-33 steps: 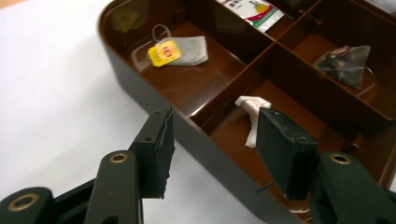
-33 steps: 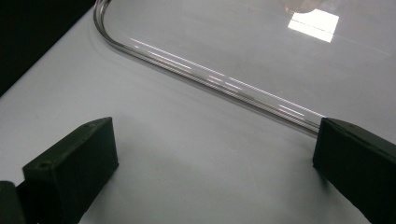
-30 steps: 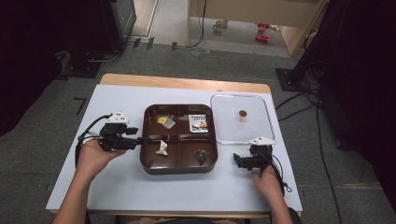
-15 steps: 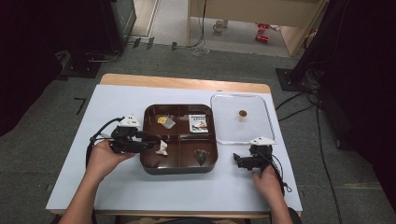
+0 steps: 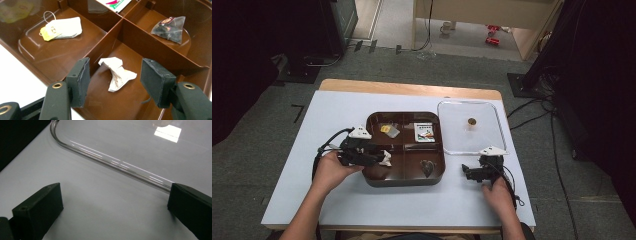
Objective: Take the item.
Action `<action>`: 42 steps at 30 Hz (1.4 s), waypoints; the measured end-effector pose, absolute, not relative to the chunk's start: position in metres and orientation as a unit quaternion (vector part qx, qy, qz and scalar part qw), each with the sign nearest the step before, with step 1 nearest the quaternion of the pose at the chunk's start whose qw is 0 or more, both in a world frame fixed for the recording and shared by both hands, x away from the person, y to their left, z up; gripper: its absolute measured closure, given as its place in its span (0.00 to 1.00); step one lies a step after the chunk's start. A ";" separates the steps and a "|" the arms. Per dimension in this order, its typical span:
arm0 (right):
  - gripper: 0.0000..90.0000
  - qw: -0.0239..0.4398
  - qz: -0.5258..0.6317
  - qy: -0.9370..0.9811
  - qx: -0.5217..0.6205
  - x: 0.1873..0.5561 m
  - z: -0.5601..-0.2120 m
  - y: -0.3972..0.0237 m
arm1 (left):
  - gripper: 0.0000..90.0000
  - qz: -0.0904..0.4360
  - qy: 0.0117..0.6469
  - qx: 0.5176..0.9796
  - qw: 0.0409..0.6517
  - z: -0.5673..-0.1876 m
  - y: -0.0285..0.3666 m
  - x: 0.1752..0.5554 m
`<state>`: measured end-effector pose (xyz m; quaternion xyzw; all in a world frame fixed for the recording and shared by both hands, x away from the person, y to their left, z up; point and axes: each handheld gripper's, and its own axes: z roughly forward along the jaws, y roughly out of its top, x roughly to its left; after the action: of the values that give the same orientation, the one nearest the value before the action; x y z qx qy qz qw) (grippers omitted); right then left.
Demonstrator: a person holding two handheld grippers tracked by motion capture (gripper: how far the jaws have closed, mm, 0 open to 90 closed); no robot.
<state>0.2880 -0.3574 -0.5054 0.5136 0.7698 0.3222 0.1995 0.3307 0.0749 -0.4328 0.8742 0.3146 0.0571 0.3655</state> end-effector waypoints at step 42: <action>0.00 0.200 0.322 0.770 0.514 0.288 -0.505 -0.357 | 0.59 0.133 0.237 0.934 0.232 -0.456 0.037 0.331</action>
<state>0.2880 -0.3574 -0.5054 0.5137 0.7698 0.3221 0.1996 0.3314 0.0367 -0.4561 0.9339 0.2369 0.1328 0.2324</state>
